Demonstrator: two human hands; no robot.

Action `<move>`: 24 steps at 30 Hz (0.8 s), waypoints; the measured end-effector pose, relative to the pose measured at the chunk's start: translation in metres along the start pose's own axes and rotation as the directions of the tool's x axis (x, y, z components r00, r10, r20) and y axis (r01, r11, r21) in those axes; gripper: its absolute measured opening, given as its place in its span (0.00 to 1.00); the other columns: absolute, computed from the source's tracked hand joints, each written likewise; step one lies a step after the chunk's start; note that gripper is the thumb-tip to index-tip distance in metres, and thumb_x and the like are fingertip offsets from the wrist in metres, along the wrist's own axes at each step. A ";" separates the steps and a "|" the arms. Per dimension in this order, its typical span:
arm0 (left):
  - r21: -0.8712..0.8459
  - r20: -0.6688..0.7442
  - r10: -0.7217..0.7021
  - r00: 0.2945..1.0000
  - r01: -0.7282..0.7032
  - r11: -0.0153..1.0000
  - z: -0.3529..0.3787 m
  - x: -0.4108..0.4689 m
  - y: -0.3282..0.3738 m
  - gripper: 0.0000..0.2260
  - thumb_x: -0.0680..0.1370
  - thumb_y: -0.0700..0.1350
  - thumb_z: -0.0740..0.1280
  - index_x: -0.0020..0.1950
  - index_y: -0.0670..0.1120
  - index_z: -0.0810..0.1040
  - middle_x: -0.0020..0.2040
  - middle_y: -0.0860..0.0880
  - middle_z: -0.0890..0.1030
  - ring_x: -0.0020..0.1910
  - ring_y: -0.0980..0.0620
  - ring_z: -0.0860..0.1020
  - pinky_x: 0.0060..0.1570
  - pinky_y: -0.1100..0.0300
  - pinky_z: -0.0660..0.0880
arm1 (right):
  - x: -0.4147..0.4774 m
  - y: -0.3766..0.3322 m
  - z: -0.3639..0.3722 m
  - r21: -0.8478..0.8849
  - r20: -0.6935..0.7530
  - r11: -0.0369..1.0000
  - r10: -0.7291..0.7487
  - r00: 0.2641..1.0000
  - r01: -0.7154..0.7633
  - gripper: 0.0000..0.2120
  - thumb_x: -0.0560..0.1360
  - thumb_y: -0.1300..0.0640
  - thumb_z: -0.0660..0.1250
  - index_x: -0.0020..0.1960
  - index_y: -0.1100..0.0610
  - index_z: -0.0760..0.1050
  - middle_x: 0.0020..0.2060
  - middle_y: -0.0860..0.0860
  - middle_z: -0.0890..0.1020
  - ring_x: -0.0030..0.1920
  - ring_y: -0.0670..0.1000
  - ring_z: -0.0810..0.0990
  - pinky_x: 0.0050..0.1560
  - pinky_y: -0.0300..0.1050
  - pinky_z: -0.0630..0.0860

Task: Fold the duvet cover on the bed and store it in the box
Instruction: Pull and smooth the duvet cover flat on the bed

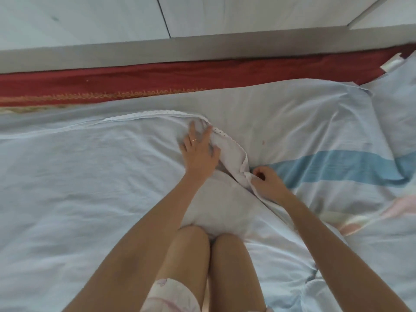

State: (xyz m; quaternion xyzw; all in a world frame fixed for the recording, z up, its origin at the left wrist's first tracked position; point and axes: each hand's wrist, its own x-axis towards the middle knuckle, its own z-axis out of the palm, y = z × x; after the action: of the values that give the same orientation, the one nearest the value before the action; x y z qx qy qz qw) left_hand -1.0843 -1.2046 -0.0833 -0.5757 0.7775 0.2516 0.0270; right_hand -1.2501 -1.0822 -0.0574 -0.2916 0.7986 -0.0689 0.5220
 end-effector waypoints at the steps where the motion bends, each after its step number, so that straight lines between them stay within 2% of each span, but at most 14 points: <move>1: 0.030 -0.046 0.002 0.999 -0.001 1.000 -0.005 0.002 -0.015 0.26 0.73 0.46 0.62 0.71 0.52 0.68 0.75 0.38 0.57 0.58 0.39 0.71 0.59 0.46 0.68 | 0.002 -0.002 0.002 0.034 0.024 0.999 0.002 1.000 -0.003 0.10 0.75 0.59 0.66 0.36 0.55 0.68 0.30 0.49 0.70 0.32 0.47 0.68 0.33 0.35 0.64; 2: 0.067 -0.063 0.013 0.998 -0.009 0.998 -0.011 0.006 -0.026 0.27 0.73 0.42 0.63 0.72 0.51 0.67 0.76 0.38 0.56 0.55 0.40 0.72 0.55 0.47 0.71 | 0.004 -0.004 0.003 0.068 0.047 0.998 0.012 0.999 -0.015 0.13 0.75 0.60 0.66 0.35 0.54 0.65 0.29 0.48 0.68 0.31 0.46 0.66 0.33 0.36 0.64; 4: 0.087 -0.054 0.011 0.998 -0.006 0.996 -0.022 0.014 -0.041 0.26 0.75 0.38 0.62 0.73 0.50 0.64 0.78 0.43 0.52 0.56 0.42 0.72 0.44 0.51 0.75 | 0.006 -0.008 0.006 0.141 0.102 0.989 0.026 0.994 -0.040 0.14 0.75 0.61 0.66 0.36 0.53 0.64 0.31 0.47 0.68 0.32 0.46 0.65 0.34 0.35 0.64; 5: 0.078 -0.053 0.009 0.999 -0.004 0.997 -0.027 0.020 -0.045 0.24 0.77 0.38 0.60 0.73 0.50 0.64 0.78 0.45 0.50 0.57 0.43 0.71 0.38 0.53 0.74 | 0.006 -0.010 0.007 0.174 0.121 0.983 0.030 0.992 -0.051 0.14 0.75 0.61 0.68 0.37 0.53 0.64 0.32 0.47 0.68 0.33 0.45 0.66 0.33 0.32 0.65; 7: 0.049 -0.066 0.011 0.998 -0.008 0.999 -0.036 0.031 -0.051 0.22 0.79 0.38 0.59 0.72 0.50 0.64 0.78 0.49 0.49 0.57 0.44 0.73 0.33 0.55 0.71 | 0.006 -0.012 0.008 0.218 0.102 0.975 0.021 0.995 -0.043 0.12 0.73 0.61 0.71 0.43 0.54 0.67 0.36 0.46 0.71 0.38 0.46 0.70 0.36 0.29 0.67; 9: 0.001 -0.098 0.003 0.995 -0.003 1.000 -0.045 0.042 -0.055 0.19 0.79 0.37 0.60 0.69 0.48 0.66 0.77 0.48 0.54 0.56 0.44 0.74 0.33 0.54 0.71 | 0.005 -0.011 0.005 0.179 0.001 0.984 -0.016 1.000 0.016 0.14 0.72 0.62 0.71 0.51 0.55 0.67 0.41 0.47 0.73 0.44 0.50 0.73 0.43 0.37 0.69; 12: -0.075 -0.084 -0.064 0.994 0.058 0.995 -0.055 0.056 -0.065 0.15 0.78 0.36 0.57 0.65 0.45 0.69 0.66 0.44 0.69 0.53 0.41 0.76 0.41 0.52 0.70 | 0.005 -0.014 -0.019 -0.105 -0.156 0.991 -0.096 0.983 0.081 0.16 0.73 0.65 0.64 0.61 0.57 0.68 0.51 0.52 0.77 0.51 0.56 0.77 0.48 0.44 0.70; 14: -0.085 -0.054 -0.113 0.992 0.108 0.991 -0.059 0.065 -0.070 0.13 0.79 0.36 0.56 0.60 0.44 0.73 0.59 0.43 0.72 0.51 0.41 0.76 0.43 0.54 0.67 | 0.010 -0.017 -0.044 -0.221 -0.276 0.973 -0.125 0.953 0.064 0.16 0.74 0.66 0.60 0.62 0.59 0.71 0.53 0.56 0.79 0.54 0.59 0.77 0.50 0.46 0.70; 16: -0.086 -0.042 -0.133 0.990 0.129 0.988 -0.063 0.076 -0.073 0.12 0.79 0.37 0.56 0.58 0.44 0.76 0.57 0.42 0.73 0.51 0.40 0.75 0.44 0.55 0.67 | 0.024 -0.024 -0.070 -0.197 -0.350 0.978 -0.139 0.927 0.072 0.15 0.75 0.66 0.60 0.61 0.61 0.72 0.53 0.59 0.79 0.55 0.59 0.76 0.49 0.44 0.69; 19: -0.065 -0.042 -0.181 0.983 0.178 0.982 -0.067 0.094 -0.071 0.12 0.81 0.40 0.55 0.60 0.44 0.75 0.56 0.40 0.75 0.54 0.39 0.75 0.47 0.53 0.69 | 0.055 -0.038 -0.103 -0.264 -0.351 0.960 -0.187 0.918 0.095 0.12 0.74 0.65 0.62 0.58 0.63 0.74 0.52 0.60 0.79 0.53 0.60 0.76 0.46 0.42 0.66; 21: -0.051 -0.043 -0.197 0.979 0.195 0.979 -0.067 0.103 -0.071 0.11 0.82 0.42 0.55 0.59 0.43 0.74 0.54 0.39 0.76 0.53 0.38 0.75 0.45 0.52 0.68 | 0.078 -0.048 -0.120 -0.370 -0.258 0.924 -0.206 0.944 0.101 0.11 0.74 0.65 0.62 0.55 0.64 0.76 0.50 0.61 0.79 0.52 0.60 0.77 0.44 0.42 0.66; 23: -0.023 -0.048 -0.201 0.978 0.200 0.980 -0.067 0.109 -0.073 0.10 0.82 0.43 0.54 0.57 0.42 0.73 0.53 0.38 0.76 0.52 0.38 0.75 0.44 0.52 0.67 | 0.096 -0.051 -0.134 -0.477 -0.162 0.877 -0.159 0.974 0.064 0.10 0.73 0.65 0.62 0.52 0.64 0.78 0.47 0.60 0.80 0.52 0.60 0.77 0.42 0.42 0.66; 24: -0.004 -0.052 -0.195 0.979 0.195 0.981 -0.067 0.110 -0.074 0.10 0.82 0.43 0.55 0.57 0.42 0.73 0.52 0.38 0.76 0.52 0.38 0.75 0.43 0.52 0.67 | 0.102 -0.049 -0.142 -0.505 -0.163 0.862 -0.146 0.976 0.045 0.10 0.73 0.65 0.62 0.50 0.64 0.79 0.47 0.60 0.81 0.52 0.60 0.77 0.42 0.42 0.67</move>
State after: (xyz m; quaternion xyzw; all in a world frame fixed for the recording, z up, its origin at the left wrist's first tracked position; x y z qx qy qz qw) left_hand -1.0374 -1.3454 -0.0883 -0.6555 0.7179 0.2322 0.0319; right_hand -1.3838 -1.2052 -0.0547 -0.4475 0.8211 0.0851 0.3440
